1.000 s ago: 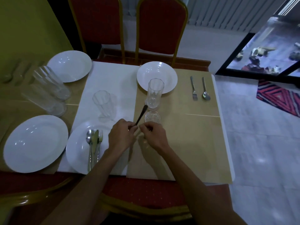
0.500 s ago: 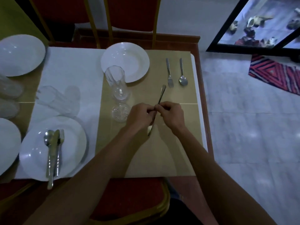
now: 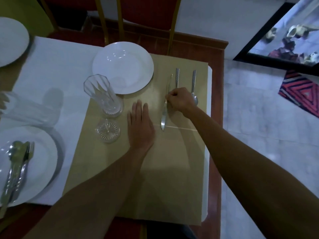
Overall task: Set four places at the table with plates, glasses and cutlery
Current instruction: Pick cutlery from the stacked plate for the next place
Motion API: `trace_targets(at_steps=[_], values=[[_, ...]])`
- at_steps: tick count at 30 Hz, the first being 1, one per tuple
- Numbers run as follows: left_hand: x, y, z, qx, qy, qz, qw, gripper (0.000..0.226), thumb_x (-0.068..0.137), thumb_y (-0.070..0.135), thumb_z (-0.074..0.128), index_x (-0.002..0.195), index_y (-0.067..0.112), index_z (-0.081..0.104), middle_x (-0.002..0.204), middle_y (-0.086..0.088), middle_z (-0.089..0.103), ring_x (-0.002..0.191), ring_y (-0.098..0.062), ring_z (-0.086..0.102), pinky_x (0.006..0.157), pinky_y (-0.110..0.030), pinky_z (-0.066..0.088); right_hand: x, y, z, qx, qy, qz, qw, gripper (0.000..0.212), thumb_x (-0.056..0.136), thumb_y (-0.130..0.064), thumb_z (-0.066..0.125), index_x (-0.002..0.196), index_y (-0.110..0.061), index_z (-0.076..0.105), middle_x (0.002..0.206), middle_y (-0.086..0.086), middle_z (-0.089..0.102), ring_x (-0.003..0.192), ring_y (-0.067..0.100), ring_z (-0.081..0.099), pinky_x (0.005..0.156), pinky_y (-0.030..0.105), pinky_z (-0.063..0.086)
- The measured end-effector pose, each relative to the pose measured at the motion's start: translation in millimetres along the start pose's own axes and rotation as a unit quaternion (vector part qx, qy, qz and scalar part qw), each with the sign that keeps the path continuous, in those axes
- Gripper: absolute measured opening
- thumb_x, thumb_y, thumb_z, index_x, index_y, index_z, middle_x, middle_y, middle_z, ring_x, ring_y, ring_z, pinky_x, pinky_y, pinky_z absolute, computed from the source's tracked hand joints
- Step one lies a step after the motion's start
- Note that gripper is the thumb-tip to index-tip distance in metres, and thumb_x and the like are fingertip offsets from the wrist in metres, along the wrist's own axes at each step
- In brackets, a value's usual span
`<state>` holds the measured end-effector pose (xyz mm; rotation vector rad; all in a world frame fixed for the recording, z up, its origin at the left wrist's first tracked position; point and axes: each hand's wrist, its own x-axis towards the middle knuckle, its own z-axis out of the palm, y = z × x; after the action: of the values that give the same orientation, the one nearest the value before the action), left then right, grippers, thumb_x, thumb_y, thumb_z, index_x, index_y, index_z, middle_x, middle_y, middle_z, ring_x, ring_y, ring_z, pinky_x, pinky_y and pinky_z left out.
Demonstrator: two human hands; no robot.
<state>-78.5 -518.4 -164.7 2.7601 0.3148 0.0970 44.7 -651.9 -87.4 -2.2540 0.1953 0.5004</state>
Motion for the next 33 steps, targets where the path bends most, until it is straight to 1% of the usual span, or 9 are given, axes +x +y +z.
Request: trace_targets(at_steps=[4, 8, 14, 18, 21, 24, 28, 31, 33], values=[[1.1, 3.6, 0.4, 0.016, 0.012, -0.016, 1.000, 0.055, 0.096, 0.020, 0.034, 0.151, 0.015, 0.035, 0.161, -0.008, 0.026, 0.152, -0.024, 0.017, 0.122, -0.044, 0.015, 36.7, -12.5, 2.8, -0.006, 0.006, 0.008, 1.000, 0.022, 0.091, -0.014, 0.063, 0.087, 0.005, 0.075, 0.088, 0.021, 0.075, 0.075, 0.024, 0.068, 0.078, 0.039, 0.059], [0.7, 3.8, 1.4, 0.017, 0.020, -0.017, 1.000, 0.057, 0.094, 0.019, 0.039, 0.151, 0.015, 0.036, 0.161, -0.007, 0.027, 0.151, -0.022, 0.019, 0.122, -0.045, 0.016, 63.0, -22.8, 10.5, -0.018, 0.006, 0.033, 0.999, 0.020, 0.087, -0.008, 0.059, 0.086, 0.006, 0.073, 0.081, 0.019, 0.073, 0.076, 0.031, 0.072, 0.075, 0.044, 0.063], [1.1, 6.4, -2.4, 0.015, 0.024, -0.024, 0.999, 0.058, 0.092, 0.018, 0.041, 0.150, 0.015, 0.038, 0.161, -0.006, 0.028, 0.152, -0.022, 0.018, 0.121, -0.047, 0.018, 83.7, -28.2, 20.8, -0.021, 0.012, 0.053, 0.998, 0.012, 0.083, -0.008, 0.063, 0.081, -0.001, 0.073, 0.075, 0.012, 0.073, 0.069, 0.025, 0.073, 0.068, 0.042, 0.065], [1.3, 7.8, -2.6, 0.025, 0.017, -0.029, 0.999, 0.058, 0.093, 0.020, 0.040, 0.151, 0.017, 0.035, 0.162, -0.003, 0.024, 0.153, -0.019, 0.013, 0.123, -0.044, 0.013, 81.8, -33.8, 27.0, -0.011, 0.030, 0.063, 0.997, 0.005, 0.077, -0.007, 0.068, 0.078, -0.003, 0.070, 0.072, 0.010, 0.072, 0.064, 0.025, 0.072, 0.061, 0.042, 0.064], [1.3, 6.8, -0.8, 0.030, 0.018, -0.028, 0.999, 0.058, 0.094, 0.021, 0.039, 0.152, 0.017, 0.034, 0.163, -0.003, 0.023, 0.153, -0.019, 0.012, 0.122, -0.046, 0.014, 77.6, -36.2, 28.2, -0.002, 0.039, 0.065, 0.997, 0.010, 0.073, -0.003, 0.060, 0.079, -0.002, 0.068, 0.074, 0.012, 0.071, 0.066, 0.028, 0.071, 0.062, 0.043, 0.064], [1.4, 7.3, -0.1, 0.030, 0.018, -0.031, 0.999, 0.058, 0.094, 0.021, 0.039, 0.151, 0.017, 0.035, 0.163, -0.004, 0.023, 0.153, -0.019, 0.013, 0.122, -0.046, 0.014, 70.0, -39.5, 26.7, -0.013, 0.047, 0.054, 0.997, 0.004, 0.073, 0.000, 0.058, 0.074, -0.003, 0.061, 0.070, 0.008, 0.064, 0.070, 0.026, 0.068, 0.061, 0.034, 0.061], [1.1, 6.6, 0.5, 0.029, 0.021, -0.031, 0.999, 0.057, 0.094, 0.021, 0.038, 0.151, 0.017, 0.035, 0.163, -0.004, 0.024, 0.152, -0.020, 0.014, 0.122, -0.046, 0.014, 62.9, -38.7, 29.1, -0.044, 0.052, 0.033, 0.997, 0.011, 0.081, -0.004, 0.057, 0.091, -0.006, 0.059, 0.080, 0.004, 0.059, 0.080, 0.025, 0.062, 0.062, 0.032, 0.045], [1.1, 6.3, 1.2, 0.031, 0.022, -0.028, 0.999, 0.058, 0.094, 0.021, 0.036, 0.152, 0.017, 0.034, 0.163, -0.004, 0.024, 0.152, -0.020, 0.014, 0.122, -0.047, 0.015, 62.3, -37.9, 30.9, -0.061, 0.056, 0.023, 0.996, 0.023, 0.082, -0.007, 0.058, 0.105, -0.004, 0.060, 0.097, 0.009, 0.066, 0.090, 0.028, 0.065, 0.067, 0.033, 0.045], [1.1, 6.5, 1.2, 0.033, 0.024, -0.025, 0.999, 0.057, 0.094, 0.021, 0.037, 0.151, 0.017, 0.035, 0.162, -0.004, 0.024, 0.152, -0.020, 0.015, 0.122, -0.047, 0.015, 63.4, -38.0, 29.4, -0.076, 0.053, 0.015, 0.996, 0.023, 0.084, -0.007, 0.058, 0.107, -0.003, 0.059, 0.098, 0.010, 0.065, 0.090, 0.028, 0.065, 0.067, 0.033, 0.044]])
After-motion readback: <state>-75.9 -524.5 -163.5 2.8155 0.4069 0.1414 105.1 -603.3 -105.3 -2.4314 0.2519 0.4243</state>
